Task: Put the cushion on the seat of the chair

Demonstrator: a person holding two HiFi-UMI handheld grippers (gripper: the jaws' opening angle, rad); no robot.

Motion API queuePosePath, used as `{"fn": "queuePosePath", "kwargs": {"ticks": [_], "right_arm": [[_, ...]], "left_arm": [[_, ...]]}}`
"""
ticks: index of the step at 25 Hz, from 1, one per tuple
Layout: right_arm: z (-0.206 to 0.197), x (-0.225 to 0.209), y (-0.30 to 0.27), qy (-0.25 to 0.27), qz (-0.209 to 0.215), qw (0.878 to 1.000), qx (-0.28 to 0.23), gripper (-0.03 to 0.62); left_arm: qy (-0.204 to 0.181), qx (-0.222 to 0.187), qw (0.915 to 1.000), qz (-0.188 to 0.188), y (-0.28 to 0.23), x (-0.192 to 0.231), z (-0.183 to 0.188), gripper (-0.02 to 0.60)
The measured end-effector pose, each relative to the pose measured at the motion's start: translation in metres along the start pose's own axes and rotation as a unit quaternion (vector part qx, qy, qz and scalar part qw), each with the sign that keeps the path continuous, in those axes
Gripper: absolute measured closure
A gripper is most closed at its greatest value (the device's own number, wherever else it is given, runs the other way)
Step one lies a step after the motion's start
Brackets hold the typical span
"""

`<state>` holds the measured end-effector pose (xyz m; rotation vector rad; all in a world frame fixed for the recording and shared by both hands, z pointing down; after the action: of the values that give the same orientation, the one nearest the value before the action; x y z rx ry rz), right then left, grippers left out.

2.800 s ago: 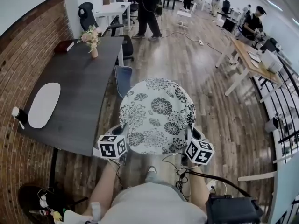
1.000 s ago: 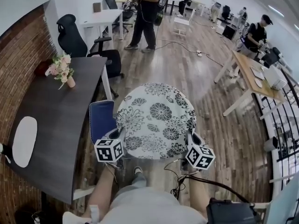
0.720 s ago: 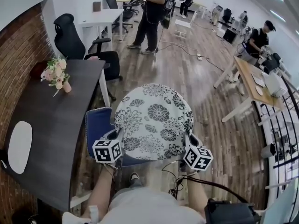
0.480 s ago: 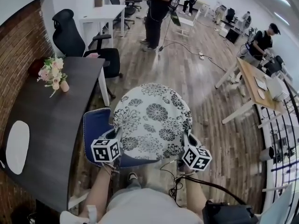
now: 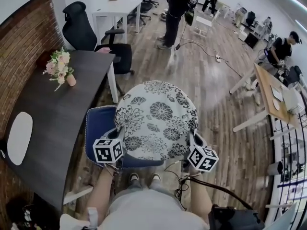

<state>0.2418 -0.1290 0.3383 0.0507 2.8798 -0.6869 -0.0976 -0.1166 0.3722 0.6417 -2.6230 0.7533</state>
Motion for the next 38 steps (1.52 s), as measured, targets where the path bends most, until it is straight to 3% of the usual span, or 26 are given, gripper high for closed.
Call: {"fn": "queuePosePath", "kwargs": {"ticks": [13, 20, 28, 32, 38], "right_arm": [[-0.012, -0.02, -0.046, 0.031, 0.053, 0.996, 0.06, 0.582], [-0.074, -0.029, -0.082, 0.037, 0.079, 0.99, 0.112, 0.582], [-0.158, -0.047, -0.114, 0.037, 0.073, 0.982, 0.171, 0.582], [-0.18, -0.061, -0.115, 0.047, 0.069, 0.979, 0.188, 0.582], [-0.199, -0.062, -0.125, 0.055, 0.074, 0.974, 0.206, 0.582]], "left_arm": [[0.042, 0.008, 0.9958, 0.081, -0.009, -0.005, -0.025, 0.568], [0.057, 0.037, 0.992, 0.107, -0.037, 0.011, -0.082, 0.568], [0.072, 0.069, 0.9843, 0.145, -0.075, 0.046, -0.16, 0.568], [0.083, 0.076, 0.9795, 0.168, -0.082, 0.053, -0.193, 0.568], [0.1, 0.096, 0.9754, 0.172, -0.092, 0.061, -0.212, 0.568]]}}
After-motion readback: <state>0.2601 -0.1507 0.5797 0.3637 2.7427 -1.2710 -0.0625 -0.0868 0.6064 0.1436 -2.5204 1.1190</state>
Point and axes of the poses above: the fingertips, and each gripper's own axes: y backward along the fingers, x to its left, z out of its top, the point moved 5 cm from there along y, backward along the fingers, and after that the axes turned 12 degrees about -z, right-handed, at the moved point
